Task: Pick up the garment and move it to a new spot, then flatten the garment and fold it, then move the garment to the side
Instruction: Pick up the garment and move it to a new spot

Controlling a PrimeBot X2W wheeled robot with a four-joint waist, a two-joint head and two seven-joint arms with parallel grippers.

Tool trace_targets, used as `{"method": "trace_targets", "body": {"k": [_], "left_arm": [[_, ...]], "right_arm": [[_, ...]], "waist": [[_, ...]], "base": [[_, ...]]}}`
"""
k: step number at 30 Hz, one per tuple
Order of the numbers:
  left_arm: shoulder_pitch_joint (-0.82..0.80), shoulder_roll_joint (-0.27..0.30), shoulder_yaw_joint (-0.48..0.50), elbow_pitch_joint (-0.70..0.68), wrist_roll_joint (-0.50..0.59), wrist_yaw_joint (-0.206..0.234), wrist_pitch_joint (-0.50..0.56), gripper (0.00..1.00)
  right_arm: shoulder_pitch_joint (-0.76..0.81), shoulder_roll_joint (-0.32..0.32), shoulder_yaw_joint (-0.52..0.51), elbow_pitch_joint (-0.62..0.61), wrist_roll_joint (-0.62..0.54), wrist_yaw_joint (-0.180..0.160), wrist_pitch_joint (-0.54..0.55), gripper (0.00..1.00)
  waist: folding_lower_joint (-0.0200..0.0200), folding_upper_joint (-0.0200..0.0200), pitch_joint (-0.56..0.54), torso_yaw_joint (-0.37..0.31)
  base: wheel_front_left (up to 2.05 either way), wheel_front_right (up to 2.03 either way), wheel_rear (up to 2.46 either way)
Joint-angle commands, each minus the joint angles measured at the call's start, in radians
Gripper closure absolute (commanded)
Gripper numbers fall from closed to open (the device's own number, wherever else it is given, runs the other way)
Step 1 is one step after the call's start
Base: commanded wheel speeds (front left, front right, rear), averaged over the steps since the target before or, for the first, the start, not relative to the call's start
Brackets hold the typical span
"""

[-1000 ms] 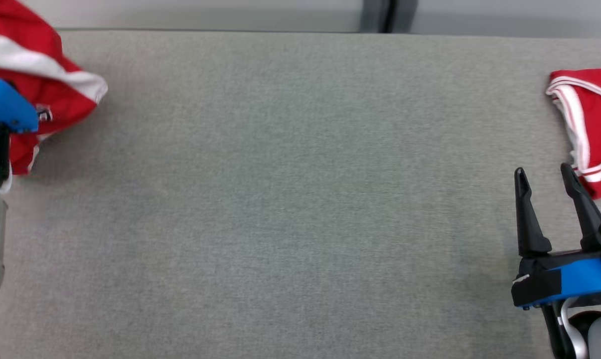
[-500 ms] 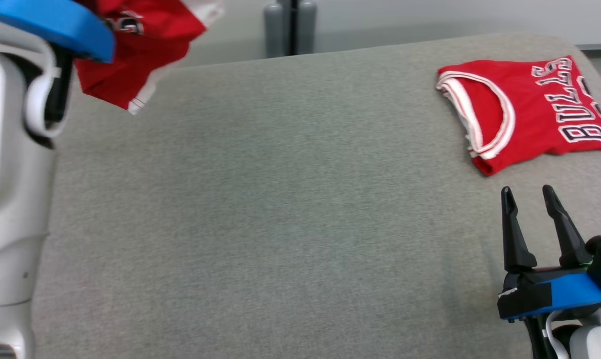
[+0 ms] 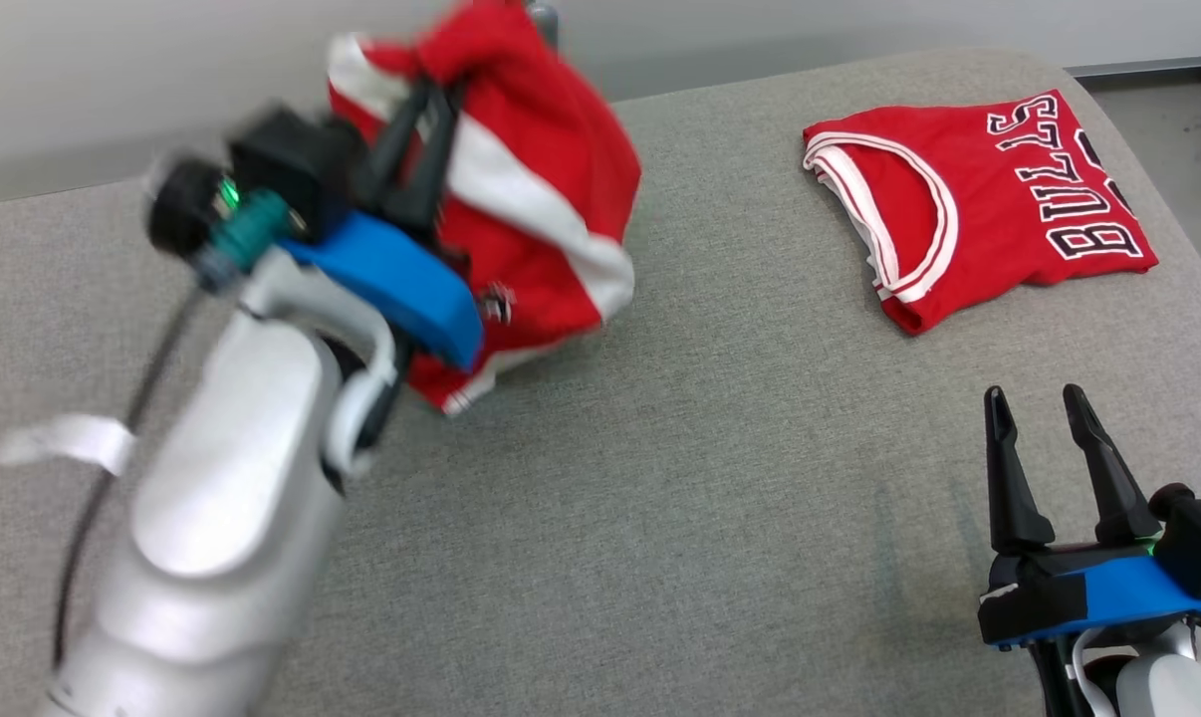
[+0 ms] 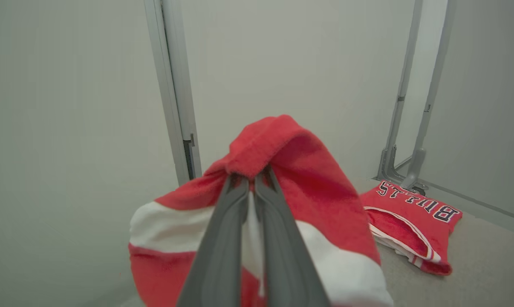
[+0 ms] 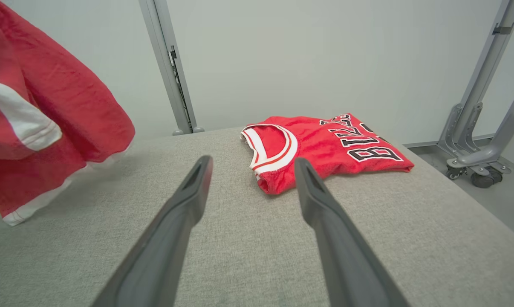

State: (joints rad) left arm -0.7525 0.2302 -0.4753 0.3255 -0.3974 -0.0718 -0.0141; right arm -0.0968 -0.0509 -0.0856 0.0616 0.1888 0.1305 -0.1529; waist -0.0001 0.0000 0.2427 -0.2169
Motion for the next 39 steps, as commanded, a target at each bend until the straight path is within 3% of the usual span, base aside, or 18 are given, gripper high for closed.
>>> {"method": "trace_targets", "body": {"k": [1,11,12,13,14,23,39], "left_arm": [[0.029,-0.006,-0.013,0.009,-0.006,0.000,-0.007,1.00],[0.236,-0.079,-0.151,0.094,-0.001,-0.017,-0.036,1.00],[0.241,-0.083,-0.160,0.099,0.000,-0.019,-0.041,0.75],[0.244,-0.088,-0.166,0.104,0.003,-0.018,-0.048,0.19],[0.247,-0.093,-0.169,0.107,0.005,-0.012,-0.056,0.00],[0.245,-0.083,-0.134,0.059,0.006,0.034,-0.143,0.00],[0.437,0.071,0.042,-0.027,-0.065,0.144,-0.227,0.00]], "right_arm": [[-0.006,0.000,-0.003,0.004,0.008,0.001,-0.008,0.00],[-0.013,0.000,0.001,0.023,0.000,0.001,-0.003,0.00],[-0.012,0.000,0.003,0.025,-0.001,0.001,-0.002,0.00],[-0.012,0.000,0.001,0.027,-0.002,0.001,-0.003,0.00],[-0.011,0.000,0.002,0.029,-0.004,0.001,-0.002,0.00],[0.022,0.000,-0.004,0.025,-0.018,0.001,0.013,0.00],[0.067,0.000,0.001,0.003,-0.028,0.001,0.044,0.00]], "waist": [[0.0001,0.0000,0.001,0.003],[0.0001,0.0000,-0.006,0.044],[0.0001,0.0000,-0.008,0.048],[0.0001,0.0000,-0.011,0.053],[0.0001,0.0000,-0.016,0.058],[0.0001,0.0000,-0.067,0.115],[0.0001,0.0000,-0.143,0.224]], "base": [[0.00,0.00,0.00],[0.00,0.00,0.00],[0.00,0.00,0.00],[0.00,0.00,0.00],[0.00,0.00,0.00],[0.00,0.00,0.00],[0.00,0.00,0.00]]}}
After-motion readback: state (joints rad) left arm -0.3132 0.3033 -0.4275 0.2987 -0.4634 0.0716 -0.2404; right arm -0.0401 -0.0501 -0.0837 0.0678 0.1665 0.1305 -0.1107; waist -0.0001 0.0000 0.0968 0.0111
